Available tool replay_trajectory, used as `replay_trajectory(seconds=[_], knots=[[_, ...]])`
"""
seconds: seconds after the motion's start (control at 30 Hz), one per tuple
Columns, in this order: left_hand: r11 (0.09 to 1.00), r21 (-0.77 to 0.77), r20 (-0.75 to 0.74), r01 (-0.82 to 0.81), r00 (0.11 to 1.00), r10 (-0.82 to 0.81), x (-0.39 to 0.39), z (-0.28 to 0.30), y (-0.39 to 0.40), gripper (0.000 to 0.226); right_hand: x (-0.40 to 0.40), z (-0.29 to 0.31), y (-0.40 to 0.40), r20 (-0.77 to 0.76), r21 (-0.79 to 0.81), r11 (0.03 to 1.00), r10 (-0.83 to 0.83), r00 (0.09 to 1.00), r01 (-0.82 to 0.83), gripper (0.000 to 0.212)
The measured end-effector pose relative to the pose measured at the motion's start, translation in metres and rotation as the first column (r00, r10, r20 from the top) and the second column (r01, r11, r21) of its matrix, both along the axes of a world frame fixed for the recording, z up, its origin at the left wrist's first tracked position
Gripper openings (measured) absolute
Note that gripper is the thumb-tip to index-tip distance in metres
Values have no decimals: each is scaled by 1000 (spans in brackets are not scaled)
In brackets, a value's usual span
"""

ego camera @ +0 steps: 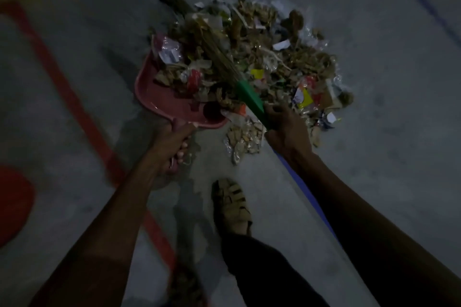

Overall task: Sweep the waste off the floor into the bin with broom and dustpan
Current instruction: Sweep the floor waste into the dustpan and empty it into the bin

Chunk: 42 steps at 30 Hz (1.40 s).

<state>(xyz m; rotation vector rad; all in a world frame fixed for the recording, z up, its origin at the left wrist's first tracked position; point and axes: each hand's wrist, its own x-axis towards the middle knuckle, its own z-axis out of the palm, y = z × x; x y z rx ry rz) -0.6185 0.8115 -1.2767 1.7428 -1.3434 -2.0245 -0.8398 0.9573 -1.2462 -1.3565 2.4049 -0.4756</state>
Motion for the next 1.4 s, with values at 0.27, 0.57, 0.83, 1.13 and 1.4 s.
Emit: replay_trajectory(seconds=[0.27,0.57,0.83,1.13,1.4], knots=[[995,95,-60,-11,998,16,86,206,77,39,88,228,63,-39,115,993,23,999,-18,62],[996,40,-126,-84,988,88,152,360,135,38,160,379,101,-91,96,994,70,993,-61,58],[977,11,-136,-211,968,211,171,394,156,37,177,401,102,-59,50,985,171,984,-168,52],[907,-45,-171,-418,898,405,182,433,185,29,174,437,87,-74,-23,930,365,928,-367,53],[792,-80,-177,-606,790,587,204,470,208,34,186,480,64,-56,-87,821,562,825,-565,57]])
